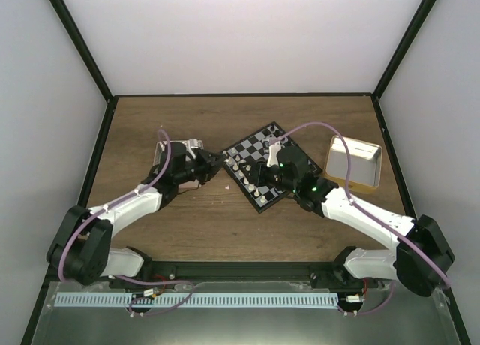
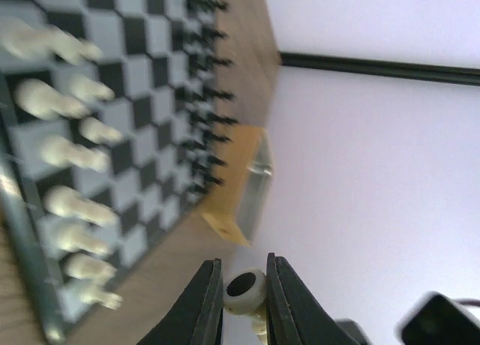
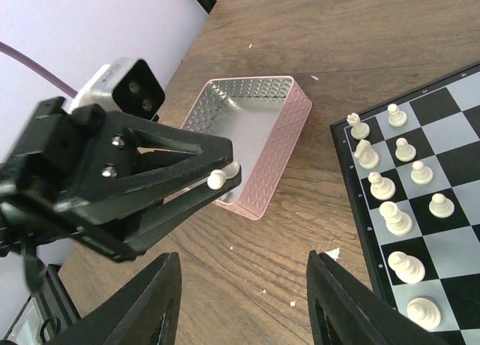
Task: Set up the chess pieces on the board
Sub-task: Place the chess piece on the chessboard.
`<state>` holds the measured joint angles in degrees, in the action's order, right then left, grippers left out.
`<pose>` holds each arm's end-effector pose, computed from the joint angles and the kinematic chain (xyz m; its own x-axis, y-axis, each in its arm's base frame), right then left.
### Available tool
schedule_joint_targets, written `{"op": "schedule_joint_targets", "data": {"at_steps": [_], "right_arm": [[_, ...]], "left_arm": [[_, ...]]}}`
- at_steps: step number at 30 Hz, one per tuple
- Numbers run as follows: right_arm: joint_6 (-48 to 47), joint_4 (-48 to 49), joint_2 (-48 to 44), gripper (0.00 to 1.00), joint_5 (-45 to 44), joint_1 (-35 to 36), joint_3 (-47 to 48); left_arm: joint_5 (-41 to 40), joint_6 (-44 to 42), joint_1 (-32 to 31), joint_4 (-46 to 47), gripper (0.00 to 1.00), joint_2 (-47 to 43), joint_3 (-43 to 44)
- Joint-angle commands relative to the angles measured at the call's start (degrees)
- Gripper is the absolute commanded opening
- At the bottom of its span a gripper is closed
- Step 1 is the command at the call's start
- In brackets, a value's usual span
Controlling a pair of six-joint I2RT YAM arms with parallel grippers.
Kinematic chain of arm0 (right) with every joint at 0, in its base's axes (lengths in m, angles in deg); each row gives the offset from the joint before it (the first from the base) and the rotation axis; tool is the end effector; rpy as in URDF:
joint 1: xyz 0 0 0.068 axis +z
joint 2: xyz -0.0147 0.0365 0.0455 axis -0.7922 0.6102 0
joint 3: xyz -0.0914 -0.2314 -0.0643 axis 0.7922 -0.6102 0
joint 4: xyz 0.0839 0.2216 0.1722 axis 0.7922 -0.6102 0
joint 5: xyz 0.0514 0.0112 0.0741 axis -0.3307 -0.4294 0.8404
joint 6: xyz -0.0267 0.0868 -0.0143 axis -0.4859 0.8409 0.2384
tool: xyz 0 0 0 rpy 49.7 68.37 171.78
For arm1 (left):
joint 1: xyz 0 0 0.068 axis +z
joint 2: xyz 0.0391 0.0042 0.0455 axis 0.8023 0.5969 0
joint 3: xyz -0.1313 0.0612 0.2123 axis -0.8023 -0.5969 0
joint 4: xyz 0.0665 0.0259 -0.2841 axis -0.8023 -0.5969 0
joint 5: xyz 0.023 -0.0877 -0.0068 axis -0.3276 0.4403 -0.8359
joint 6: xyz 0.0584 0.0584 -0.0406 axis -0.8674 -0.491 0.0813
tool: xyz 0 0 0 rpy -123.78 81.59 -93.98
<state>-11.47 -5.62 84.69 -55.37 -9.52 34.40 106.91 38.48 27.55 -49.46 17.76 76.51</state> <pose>0.2513 0.2500 0.2202 -0.6824 0.1489 -0.7157 -0.4631 0.6694 0.5808 0.3013 -0.1851 0.1629 -0.8043 -0.5941 -0.0113 -0.2098 0.3017 -0.9300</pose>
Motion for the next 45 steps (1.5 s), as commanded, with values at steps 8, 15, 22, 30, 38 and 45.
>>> {"op": "schedule_joint_targets", "data": {"at_steps": [8, 15, 22, 30, 38, 45], "right_arm": [[-0.02, 1.07, -0.89, 0.47, -2.20, -0.33, 0.22], [-0.17, 0.34, 0.33, 0.39, -4.82, -0.37, 1.35], [-1.25, 0.19, 1.34, 0.23, -5.90, -0.33, 2.14], [-3.84, -0.35, 2.80, 0.21, -7.51, -0.33, 3.91], [-9.02, -1.02, 3.31, 0.26, -7.67, -0.33, 4.86], [-16.78, -0.31, 3.05, 0.24, -5.58, -0.33, 4.73]], "left_arm": [[-0.38, 21.92, -7.95, 18.69, 0.12, 5.27, 2.11], [-0.86, 23.70, -9.67, 20.05, 0.12, 6.65, 2.24], [-1.25, 24.26, -10.22, 20.59, 0.12, 6.97, 2.21], [-1.00, 24.44, -10.49, 20.44, 0.12, 7.34, 2.36], [-1.64, 23.04, -10.47, 18.41, 0.11, 7.24, 2.52], [-2.04, 22.07, -10.54, 17.06, 0.11, 7.42, 2.81]]}}
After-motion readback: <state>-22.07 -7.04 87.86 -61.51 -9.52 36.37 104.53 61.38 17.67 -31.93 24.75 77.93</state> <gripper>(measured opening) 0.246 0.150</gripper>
